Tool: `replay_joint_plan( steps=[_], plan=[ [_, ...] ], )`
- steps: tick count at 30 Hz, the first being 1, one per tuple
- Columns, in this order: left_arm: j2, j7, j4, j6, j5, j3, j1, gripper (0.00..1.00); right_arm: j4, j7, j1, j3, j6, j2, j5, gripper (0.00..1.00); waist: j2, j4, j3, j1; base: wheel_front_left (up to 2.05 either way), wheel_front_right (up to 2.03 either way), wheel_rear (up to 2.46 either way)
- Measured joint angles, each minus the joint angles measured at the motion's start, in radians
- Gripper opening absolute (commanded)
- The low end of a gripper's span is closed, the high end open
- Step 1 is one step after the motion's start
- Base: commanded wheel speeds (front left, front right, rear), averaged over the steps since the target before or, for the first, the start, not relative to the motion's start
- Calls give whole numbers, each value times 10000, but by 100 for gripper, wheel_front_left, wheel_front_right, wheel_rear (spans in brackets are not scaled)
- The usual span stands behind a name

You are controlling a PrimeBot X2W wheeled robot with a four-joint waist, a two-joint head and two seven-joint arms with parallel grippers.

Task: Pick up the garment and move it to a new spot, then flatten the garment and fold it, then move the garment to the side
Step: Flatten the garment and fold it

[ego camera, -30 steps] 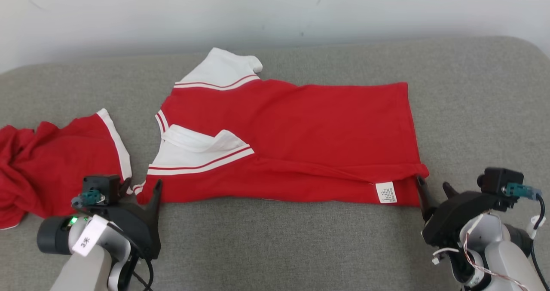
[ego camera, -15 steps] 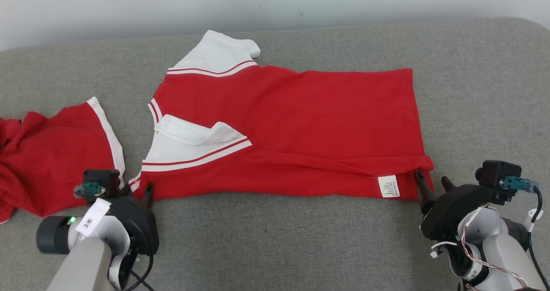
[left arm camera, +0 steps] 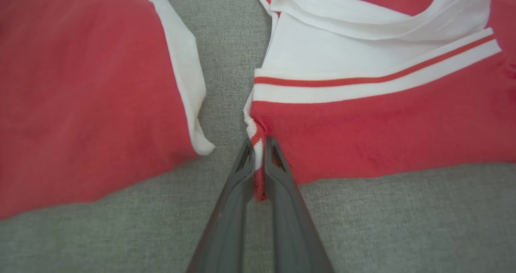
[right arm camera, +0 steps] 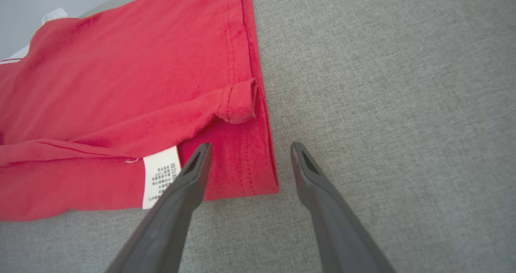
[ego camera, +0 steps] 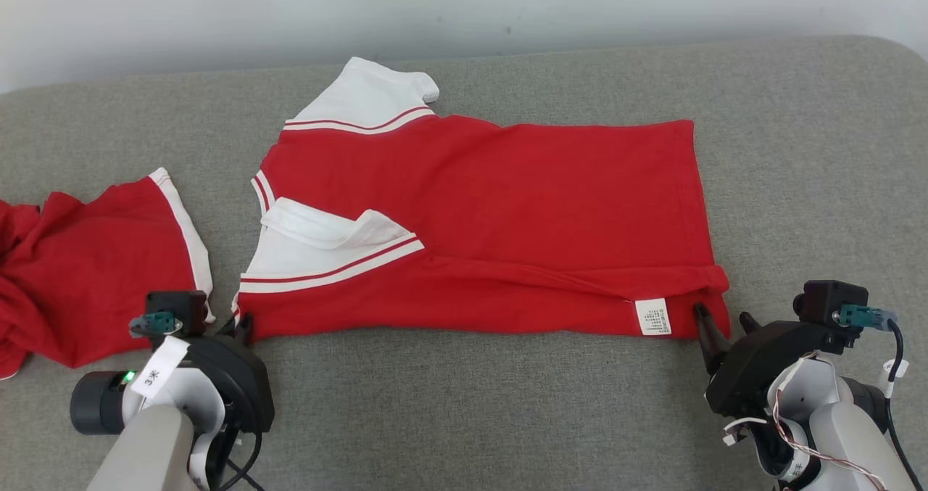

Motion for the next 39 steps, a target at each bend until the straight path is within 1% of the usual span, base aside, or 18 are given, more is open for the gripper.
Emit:
replay_joint_plan(
  steps=[1,2,3,4,6,8,9,11,13,15,19,21,25,27,29,35,39],
  plan=[
    [0,0,13,-44,0,-2,-5,0,13,15,-1,12,0,4,0,100,0,-2,-1,0,0,0,0],
    [2,0,33,-75,-2,-6,-14,0,38,46,-5,23,0,6,0,94,0,-3,-2,0,0,0,0],
    [-2,0,58,-77,-6,-10,-32,0,69,75,-10,40,0,6,0,91,0,-3,-2,0,0,0,0],
    [-2,0,58,-77,-6,-10,-32,0,69,75,-10,40,0,6,0,84,0,-3,-2,0,0,0,0],
    [-17,0,123,-82,-10,-25,-132,0,136,84,-31,81,12,6,0,57,0,9,3,-1,0,0,0],
    [-44,0,132,-84,-10,-33,-172,0,176,146,-42,82,15,6,0,34,0,26,6,0,0,0,0],
    [-61,-2,144,-84,-12,-35,-172,0,203,173,-42,84,44,6,0,30,0,36,7,0,0,0,0],
    [-69,-2,153,-86,-13,-38,-172,0,226,176,-42,84,42,8,0,17,0,45,8,0,0,0,0],
    [-79,-4,169,-88,-33,-46,-172,0,255,251,-42,88,42,8,0,0,0,62,8,-1,0,0,0],
    [-82,-13,198,-169,-69,-48,-172,0,282,253,-42,88,42,4,0,0,0,74,4,0,0,0,0],
    [-119,-77,267,-190,-155,-33,-165,0,320,247,-38,69,42,-6,0,0,0,71,-72,0,0,0,0],
    [-232,-196,263,-255,-313,23,-113,0,305,201,-10,23,42,-48,0,0,0,66,-150,0,0,0,0],
    [-616,-389,151,-351,-508,52,224,0,153,65,374,-186,42,-347,-2,0,0,78,-358,0,0,0,0],
    [-686,-476,40,-430,-748,98,530,0,15,23,632,-295,42,-477,-15,0,0,88,-481,0,0,0,0],
    [-683,-529,-96,-435,-802,102,856,0,-153,10,841,-403,46,-560,-13,0,0,100,-609,-1,0,0,0],
    [-430,-755,-512,-439,-871,247,1703,0,-529,81,1429,-537,265,-755,82,0,0,139,-974,-1,0,0,0],
    [-428,-865,-846,-439,-909,215,2347,0,-769,263,1946,-606,274,-849,128,0,-1,195,-1182,-2,0,0,0]
  ],
)
